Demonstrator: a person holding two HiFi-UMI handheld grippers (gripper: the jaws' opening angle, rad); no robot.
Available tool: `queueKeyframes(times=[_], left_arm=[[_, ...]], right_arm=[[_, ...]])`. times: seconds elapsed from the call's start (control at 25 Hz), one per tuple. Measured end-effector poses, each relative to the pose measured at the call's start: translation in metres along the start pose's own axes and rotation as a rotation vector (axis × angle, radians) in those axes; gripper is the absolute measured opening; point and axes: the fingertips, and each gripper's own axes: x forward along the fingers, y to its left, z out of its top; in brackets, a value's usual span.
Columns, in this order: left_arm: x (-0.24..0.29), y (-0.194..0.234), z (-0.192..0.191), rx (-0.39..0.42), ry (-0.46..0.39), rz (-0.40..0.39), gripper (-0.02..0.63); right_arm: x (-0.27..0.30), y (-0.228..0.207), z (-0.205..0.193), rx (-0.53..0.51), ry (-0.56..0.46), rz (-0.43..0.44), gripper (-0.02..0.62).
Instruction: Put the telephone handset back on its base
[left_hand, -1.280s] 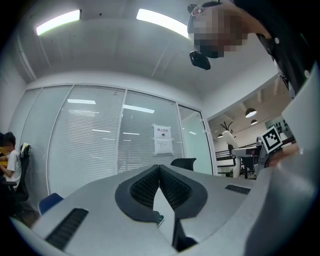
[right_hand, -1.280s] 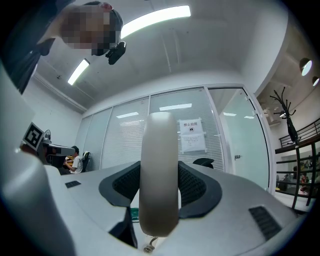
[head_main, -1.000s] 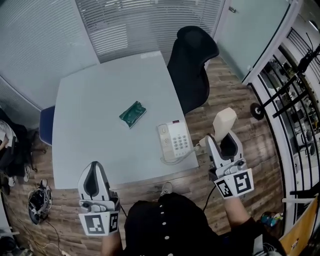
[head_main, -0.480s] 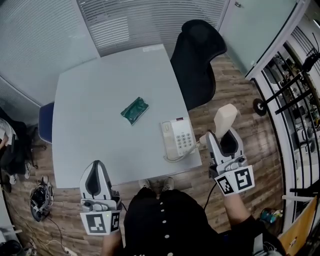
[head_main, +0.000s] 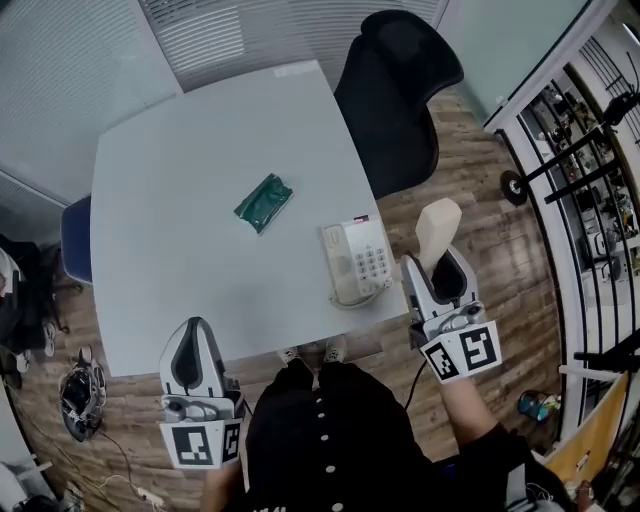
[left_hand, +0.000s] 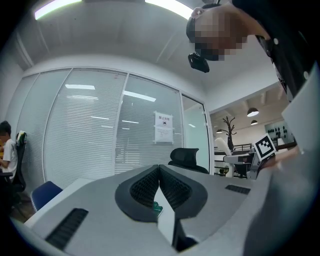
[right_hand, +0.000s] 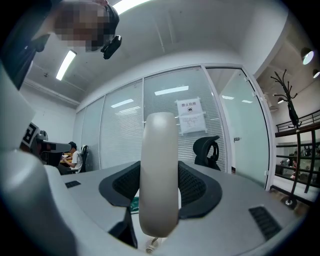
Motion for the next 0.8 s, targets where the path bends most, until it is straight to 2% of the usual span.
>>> queueKeyframes(times=[0.8], left_arm=[[-0.013, 0.016, -0.066, -0.065, 0.177, 0.008, 0.015]], right_arm=[[0.038, 0.018, -0.147, 0.128, 0.300, 0.006, 0.232]])
